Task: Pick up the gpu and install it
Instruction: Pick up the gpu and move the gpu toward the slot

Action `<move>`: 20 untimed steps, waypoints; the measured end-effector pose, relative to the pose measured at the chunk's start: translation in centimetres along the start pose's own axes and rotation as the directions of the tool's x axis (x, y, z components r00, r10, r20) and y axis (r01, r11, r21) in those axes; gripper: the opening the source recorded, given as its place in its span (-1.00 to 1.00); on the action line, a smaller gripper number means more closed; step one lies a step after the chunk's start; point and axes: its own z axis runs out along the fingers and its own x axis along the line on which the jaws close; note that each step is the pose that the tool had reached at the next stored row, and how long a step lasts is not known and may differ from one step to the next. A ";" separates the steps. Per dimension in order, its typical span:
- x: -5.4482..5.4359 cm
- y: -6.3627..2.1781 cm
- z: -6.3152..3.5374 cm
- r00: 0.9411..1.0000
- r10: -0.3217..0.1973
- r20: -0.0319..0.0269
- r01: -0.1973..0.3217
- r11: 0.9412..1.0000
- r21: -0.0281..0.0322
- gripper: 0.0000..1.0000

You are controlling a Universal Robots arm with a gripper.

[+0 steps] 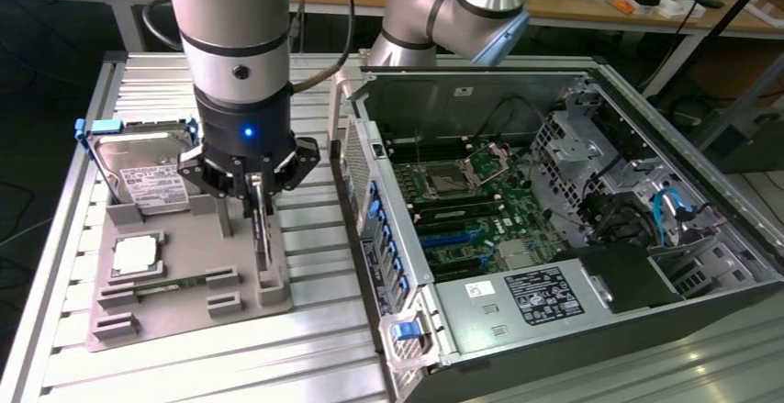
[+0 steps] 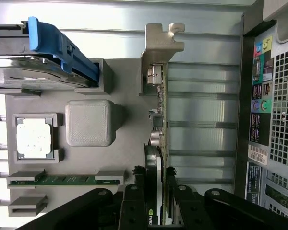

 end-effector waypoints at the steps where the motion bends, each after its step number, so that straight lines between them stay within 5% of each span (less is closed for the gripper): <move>1: 0.0 0.01 -0.31 1.000 0.000 0.000 0.000 1.000 0.000 -0.47; 20: -0.1 0.11 -6.29 1.000 0.000 0.000 0.000 1.000 0.000 -0.47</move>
